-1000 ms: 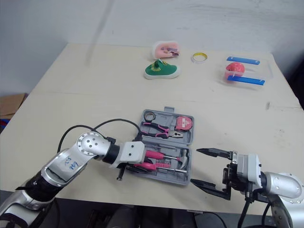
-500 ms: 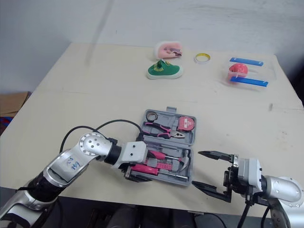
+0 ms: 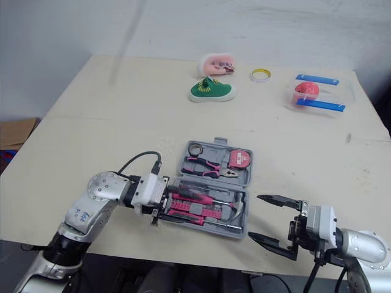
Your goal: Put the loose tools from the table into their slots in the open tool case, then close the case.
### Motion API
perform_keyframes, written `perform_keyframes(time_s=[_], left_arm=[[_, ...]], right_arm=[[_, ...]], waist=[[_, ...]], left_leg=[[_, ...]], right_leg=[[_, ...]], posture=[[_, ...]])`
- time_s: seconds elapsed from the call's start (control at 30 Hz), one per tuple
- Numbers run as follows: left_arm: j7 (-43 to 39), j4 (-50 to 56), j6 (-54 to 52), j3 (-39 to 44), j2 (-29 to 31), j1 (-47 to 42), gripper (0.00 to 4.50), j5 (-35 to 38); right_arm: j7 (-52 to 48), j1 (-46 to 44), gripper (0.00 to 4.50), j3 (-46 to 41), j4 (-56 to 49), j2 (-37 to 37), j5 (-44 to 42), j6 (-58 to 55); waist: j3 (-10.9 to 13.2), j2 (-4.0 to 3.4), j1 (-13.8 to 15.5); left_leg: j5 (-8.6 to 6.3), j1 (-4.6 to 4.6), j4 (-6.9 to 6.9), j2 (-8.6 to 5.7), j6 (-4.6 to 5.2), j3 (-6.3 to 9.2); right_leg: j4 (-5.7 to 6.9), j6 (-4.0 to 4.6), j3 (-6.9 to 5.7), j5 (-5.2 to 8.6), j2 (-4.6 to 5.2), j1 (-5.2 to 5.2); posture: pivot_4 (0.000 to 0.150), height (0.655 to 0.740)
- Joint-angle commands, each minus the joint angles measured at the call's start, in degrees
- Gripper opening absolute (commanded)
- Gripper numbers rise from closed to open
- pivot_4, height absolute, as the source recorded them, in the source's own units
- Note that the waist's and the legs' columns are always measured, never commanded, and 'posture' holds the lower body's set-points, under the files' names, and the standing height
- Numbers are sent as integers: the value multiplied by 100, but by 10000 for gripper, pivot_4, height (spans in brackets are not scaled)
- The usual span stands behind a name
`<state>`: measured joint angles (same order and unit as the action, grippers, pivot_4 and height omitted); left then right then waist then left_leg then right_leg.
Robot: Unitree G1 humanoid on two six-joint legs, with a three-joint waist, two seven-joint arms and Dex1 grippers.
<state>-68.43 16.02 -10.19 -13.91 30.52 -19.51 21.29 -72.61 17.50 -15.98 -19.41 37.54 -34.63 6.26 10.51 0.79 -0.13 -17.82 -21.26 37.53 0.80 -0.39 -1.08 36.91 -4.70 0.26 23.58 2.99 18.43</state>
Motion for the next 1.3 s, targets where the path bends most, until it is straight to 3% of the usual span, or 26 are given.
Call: perform_keyframes(time_s=[0.03,0.07,0.67,0.93,1.07,1.17,1.3], left_arm=[[125,-100,323,-157,-83,228,3981,-238],[188,-119,286,-178,-98,251,1354,-284],[679,-806,81,-636,-53,444,1354,-1176],[565,-965,-137,-1057,319,507,1354,-1566],[1030,-1251,-602,-1163,312,469,1354,-1842],[992,-1278,-506,-1309,334,500,1354,-1853],[854,-1049,-27,-998,128,567,1354,-1296]], right_arm=[[33,95,45000,-83,-62,-33,-36,119],[36,105,45000,-84,-69,-34,-34,120],[166,123,45000,-79,-191,-3,-31,74],[276,108,45000,-32,-216,-17,11,84],[317,68,45000,-9,-202,-22,34,85],[382,12,45000,15,-195,-43,66,89],[750,-115,45000,-25,-320,-45,23,-189]], waist=[[0,0,-1],[0,0,0],[0,0,-2],[-31,-22,-10],[-64,-47,-18],[-72,-50,-18],[-89,-76,-36]], left_leg=[[0,0,0,0,0,0],[0,0,0,0,0,0],[-1,2,-3,0,1,0],[-1,12,-2,0,1,0],[-1,25,-9,0,2,-2],[-18,108,-39,0,29,-1],[-56,162,-60,5,42,2]], right_leg=[[1,0,0,0,0,0],[0,0,0,0,0,0],[1,0,0,0,1,0],[2,0,1,0,2,-8],[-2,0,3,0,1,-20],[-38,1,3,0,4,-112],[-88,3,-1,1,7,-203]], posture=[[1500,7400],[1500,7400],[1500,7400],[1500,7400],[1500,7400],[1500,7400],[1500,7400]])
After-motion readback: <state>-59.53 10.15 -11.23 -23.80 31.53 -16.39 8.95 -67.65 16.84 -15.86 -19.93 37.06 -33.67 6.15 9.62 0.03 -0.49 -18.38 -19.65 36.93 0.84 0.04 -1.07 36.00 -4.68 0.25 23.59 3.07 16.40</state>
